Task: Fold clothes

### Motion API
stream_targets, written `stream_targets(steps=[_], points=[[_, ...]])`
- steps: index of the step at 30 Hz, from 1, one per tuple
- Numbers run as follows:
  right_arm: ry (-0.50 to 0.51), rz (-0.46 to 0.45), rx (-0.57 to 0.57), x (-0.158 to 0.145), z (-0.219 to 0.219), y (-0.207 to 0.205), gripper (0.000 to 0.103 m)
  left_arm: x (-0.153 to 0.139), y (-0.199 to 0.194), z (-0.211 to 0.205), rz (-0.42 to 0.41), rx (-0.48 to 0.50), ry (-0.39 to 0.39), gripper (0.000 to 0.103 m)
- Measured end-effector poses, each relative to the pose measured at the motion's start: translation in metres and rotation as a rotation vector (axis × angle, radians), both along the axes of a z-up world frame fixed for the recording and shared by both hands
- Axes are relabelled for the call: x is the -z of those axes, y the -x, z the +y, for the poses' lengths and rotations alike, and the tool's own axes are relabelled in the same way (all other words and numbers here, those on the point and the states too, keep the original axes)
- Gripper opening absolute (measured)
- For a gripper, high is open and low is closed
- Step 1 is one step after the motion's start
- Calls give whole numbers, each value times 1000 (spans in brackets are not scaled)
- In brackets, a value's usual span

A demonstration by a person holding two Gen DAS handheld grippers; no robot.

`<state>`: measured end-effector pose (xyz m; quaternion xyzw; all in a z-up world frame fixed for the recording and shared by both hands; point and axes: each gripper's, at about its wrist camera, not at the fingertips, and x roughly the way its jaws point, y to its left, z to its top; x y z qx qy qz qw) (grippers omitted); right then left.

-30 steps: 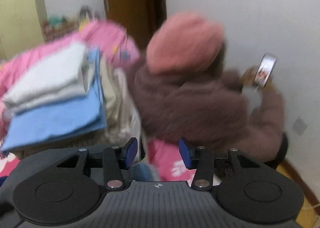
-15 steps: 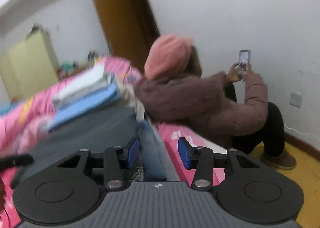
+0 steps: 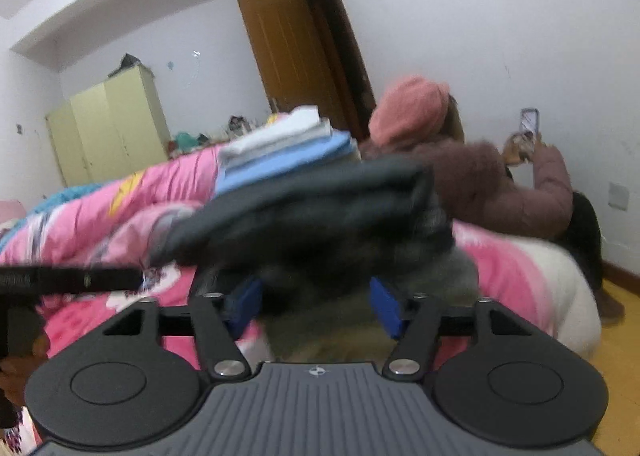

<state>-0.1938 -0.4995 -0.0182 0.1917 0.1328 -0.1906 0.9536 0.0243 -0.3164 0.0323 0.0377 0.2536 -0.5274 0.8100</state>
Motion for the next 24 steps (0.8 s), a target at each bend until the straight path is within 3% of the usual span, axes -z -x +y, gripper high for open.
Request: stream_targets(steps=[4,10,19,24], points=[[-63,21,85,15,29,13,100,10,13,12,2,-73,-53,103],[-14,64,184,16,57,17,102,26,24,36,77,-152,-81,103],[77,140,264,8,108,21,103,32,35,74,94,-318,-160,103],[176,168,290,-5,134,19,103,26,40,83,55,-372,-188,103]])
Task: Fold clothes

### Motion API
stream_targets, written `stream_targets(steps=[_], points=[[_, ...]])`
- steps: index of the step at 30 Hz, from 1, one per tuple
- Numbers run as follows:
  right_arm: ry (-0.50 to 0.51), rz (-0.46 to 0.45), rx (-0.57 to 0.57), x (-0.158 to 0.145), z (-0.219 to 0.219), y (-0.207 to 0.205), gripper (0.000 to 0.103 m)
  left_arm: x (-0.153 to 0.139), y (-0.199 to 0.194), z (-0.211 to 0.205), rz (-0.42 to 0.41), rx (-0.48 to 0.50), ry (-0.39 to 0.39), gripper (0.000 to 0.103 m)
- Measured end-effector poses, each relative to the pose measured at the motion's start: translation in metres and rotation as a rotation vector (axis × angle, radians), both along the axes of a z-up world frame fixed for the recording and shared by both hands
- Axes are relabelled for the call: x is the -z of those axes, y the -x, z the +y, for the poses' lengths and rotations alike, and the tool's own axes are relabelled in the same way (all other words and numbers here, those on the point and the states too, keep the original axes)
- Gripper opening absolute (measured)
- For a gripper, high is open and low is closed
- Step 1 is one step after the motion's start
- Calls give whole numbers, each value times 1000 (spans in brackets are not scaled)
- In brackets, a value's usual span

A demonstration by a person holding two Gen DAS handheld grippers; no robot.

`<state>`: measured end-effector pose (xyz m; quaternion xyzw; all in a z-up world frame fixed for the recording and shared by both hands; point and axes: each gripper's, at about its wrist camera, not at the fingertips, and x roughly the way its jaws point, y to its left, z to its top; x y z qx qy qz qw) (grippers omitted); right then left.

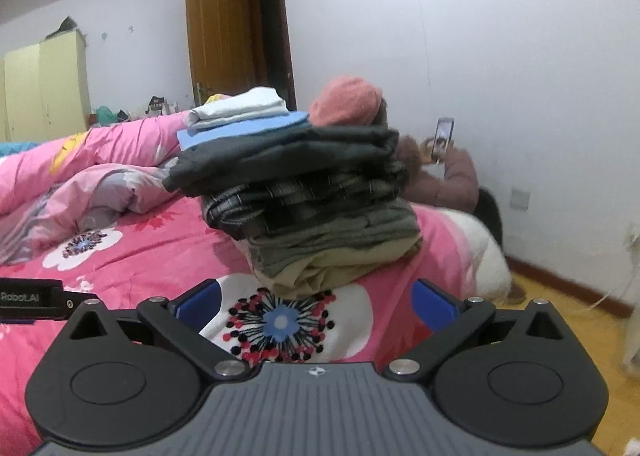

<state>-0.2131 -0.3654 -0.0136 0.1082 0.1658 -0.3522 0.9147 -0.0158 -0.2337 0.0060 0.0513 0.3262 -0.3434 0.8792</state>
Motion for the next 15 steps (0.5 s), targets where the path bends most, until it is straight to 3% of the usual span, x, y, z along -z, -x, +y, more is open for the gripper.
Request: stream_targets(steps=[5,15], points=[[61,30,0,-4,15,-4,103,0,2,6,14,-12,4,103],[36,39,9,-6,18,-5,103,1,2,8,18,-4,-2,103]])
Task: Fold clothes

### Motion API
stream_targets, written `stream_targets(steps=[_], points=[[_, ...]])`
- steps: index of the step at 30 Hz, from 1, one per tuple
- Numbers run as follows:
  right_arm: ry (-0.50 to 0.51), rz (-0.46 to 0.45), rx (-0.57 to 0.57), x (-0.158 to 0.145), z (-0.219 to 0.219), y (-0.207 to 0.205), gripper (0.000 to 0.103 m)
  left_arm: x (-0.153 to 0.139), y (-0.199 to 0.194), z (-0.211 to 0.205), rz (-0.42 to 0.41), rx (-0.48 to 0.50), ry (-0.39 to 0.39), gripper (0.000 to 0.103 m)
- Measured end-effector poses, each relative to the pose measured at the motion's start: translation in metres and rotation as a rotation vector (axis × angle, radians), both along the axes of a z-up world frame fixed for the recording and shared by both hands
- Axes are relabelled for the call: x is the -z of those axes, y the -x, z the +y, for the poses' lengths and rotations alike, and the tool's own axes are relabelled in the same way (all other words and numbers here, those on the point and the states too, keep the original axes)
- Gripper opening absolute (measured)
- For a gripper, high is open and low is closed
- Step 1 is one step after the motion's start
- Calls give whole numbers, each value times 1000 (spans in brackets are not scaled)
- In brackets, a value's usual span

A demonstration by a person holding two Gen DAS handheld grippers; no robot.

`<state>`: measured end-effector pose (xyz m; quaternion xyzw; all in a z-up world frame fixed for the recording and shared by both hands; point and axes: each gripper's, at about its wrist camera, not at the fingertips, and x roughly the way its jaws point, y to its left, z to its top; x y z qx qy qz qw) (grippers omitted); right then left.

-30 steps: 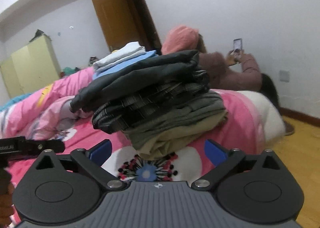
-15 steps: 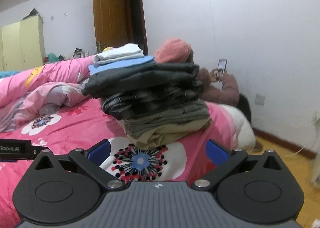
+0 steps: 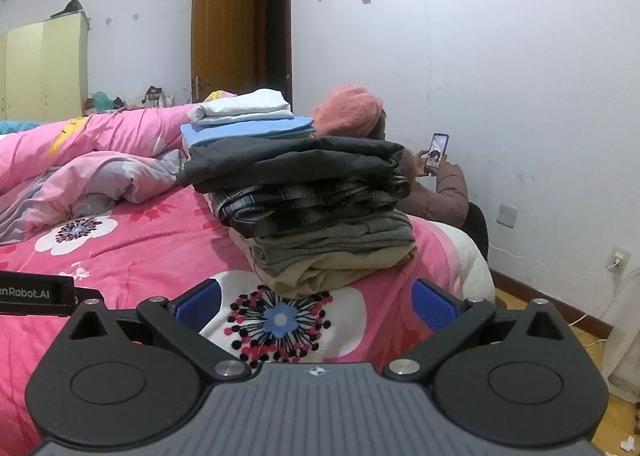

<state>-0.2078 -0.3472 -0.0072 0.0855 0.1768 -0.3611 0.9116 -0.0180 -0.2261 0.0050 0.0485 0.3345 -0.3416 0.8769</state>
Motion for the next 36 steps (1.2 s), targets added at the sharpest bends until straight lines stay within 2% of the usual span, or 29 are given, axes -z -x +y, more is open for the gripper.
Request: stream_targets(steps=[4,10,16,24,36], points=[[-5,10,2,0,1,-1,103,0,-1,0,4,-5,-10,103],[3,21,-6,-2,7,-2,103,-4,7,0,-39,8,-9,103],[35,70,-2,-6,18,-6,103,-7,13,0,-48,4,-1,103],[8,109,10,-9,17,-7,103,-11,22,1,-63,-15,17,103],[23,135,29,-15,22,-2,103,-17,39,2,-105,-22,30,103]])
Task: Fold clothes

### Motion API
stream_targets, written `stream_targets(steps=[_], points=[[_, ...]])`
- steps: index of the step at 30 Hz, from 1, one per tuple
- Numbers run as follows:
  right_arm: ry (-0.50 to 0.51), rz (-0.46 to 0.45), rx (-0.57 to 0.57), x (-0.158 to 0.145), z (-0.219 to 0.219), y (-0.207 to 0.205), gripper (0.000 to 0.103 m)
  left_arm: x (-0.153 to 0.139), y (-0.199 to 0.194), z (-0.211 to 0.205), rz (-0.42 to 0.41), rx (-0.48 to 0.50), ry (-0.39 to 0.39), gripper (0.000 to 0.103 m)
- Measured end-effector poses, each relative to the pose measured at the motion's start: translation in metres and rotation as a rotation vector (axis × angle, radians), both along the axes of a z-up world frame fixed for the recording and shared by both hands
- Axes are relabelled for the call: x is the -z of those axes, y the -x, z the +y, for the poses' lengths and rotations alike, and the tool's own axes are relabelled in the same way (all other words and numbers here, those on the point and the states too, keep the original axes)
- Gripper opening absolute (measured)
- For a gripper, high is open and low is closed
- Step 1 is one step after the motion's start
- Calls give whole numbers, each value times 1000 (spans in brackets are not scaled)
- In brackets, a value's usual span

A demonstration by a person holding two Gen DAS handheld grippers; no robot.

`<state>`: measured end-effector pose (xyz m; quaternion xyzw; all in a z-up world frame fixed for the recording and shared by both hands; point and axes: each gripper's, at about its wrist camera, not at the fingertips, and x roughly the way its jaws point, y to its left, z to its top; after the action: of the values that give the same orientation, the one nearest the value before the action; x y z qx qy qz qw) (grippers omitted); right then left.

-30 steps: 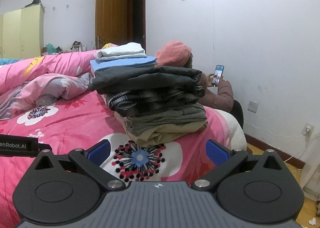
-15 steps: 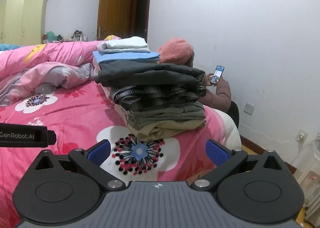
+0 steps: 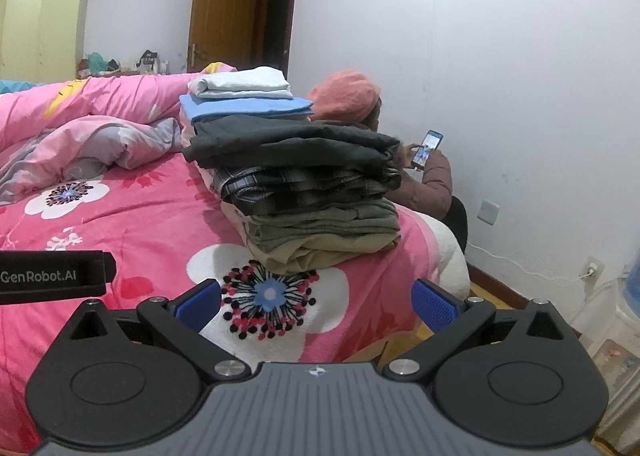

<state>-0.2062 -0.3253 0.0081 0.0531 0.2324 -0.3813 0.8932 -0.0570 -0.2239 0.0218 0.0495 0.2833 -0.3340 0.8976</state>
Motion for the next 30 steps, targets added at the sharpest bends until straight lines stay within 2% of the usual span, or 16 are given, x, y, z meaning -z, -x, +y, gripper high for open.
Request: stream_targets(steps=[13,30], points=[[-3,12,8,1,1,3,103,1,3,3,-19,-32,-6,103],[-32,23,64,9,-13,22,103,9,25,-13,-40,-11,-21,103]])
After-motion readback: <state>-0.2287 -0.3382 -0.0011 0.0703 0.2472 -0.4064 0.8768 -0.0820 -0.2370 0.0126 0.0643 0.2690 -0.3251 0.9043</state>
